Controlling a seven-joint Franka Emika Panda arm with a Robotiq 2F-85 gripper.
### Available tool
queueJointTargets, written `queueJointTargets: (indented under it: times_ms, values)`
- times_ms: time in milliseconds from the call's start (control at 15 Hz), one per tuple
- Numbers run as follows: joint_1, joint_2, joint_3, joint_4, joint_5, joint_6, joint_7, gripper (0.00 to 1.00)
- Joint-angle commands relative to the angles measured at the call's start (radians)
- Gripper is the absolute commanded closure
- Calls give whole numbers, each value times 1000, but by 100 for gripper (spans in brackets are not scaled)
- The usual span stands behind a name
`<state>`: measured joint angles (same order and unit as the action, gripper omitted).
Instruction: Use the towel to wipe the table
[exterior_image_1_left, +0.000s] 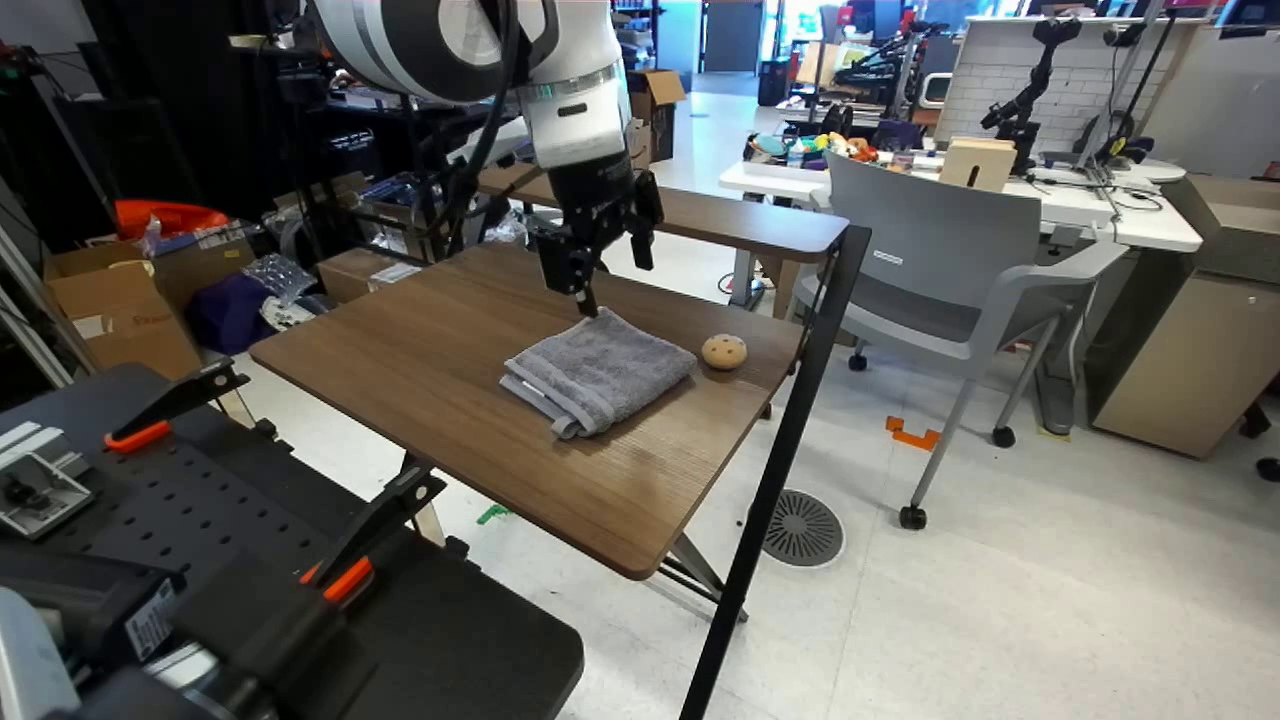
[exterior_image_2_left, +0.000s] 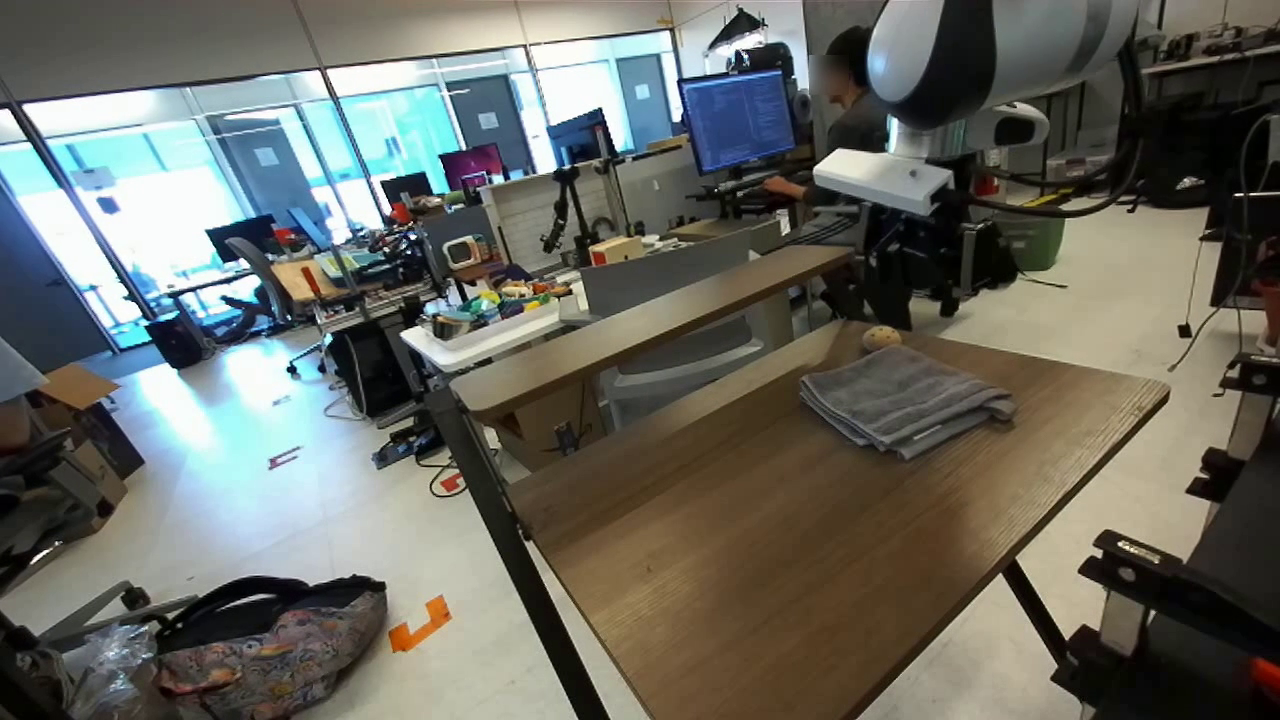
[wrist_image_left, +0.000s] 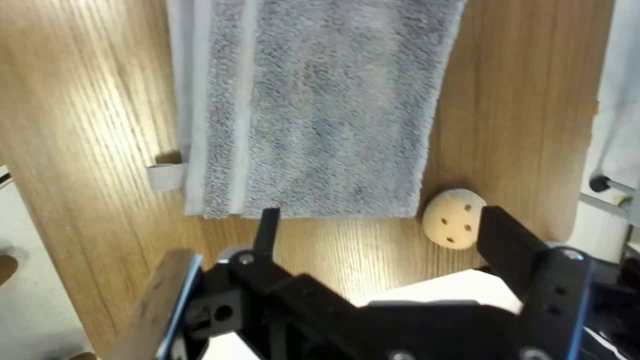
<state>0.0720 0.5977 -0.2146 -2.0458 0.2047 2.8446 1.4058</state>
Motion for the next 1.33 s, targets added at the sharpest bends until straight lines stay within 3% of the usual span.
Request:
queueJointTargets:
  times_ms: [0, 133, 200, 267, 467, 667, 1000, 1200, 1267]
  values:
    - [10, 48, -35, 18, 43, 168, 82, 0]
    - [20, 103, -54, 60, 74, 251, 127, 0]
    - [11, 121, -36, 85, 89, 248, 125, 0]
    - [2, 63, -35, 26, 68, 205, 82, 0]
    - [4, 109, -34, 67, 81, 220, 100, 0]
    - [68, 178, -104, 95, 94, 315, 154, 0]
    - [102, 290, -171, 153, 147, 379, 188, 0]
    - [105, 375, -188, 236, 182, 364, 209, 0]
    - [78, 386, -160, 267, 173, 328, 189, 0]
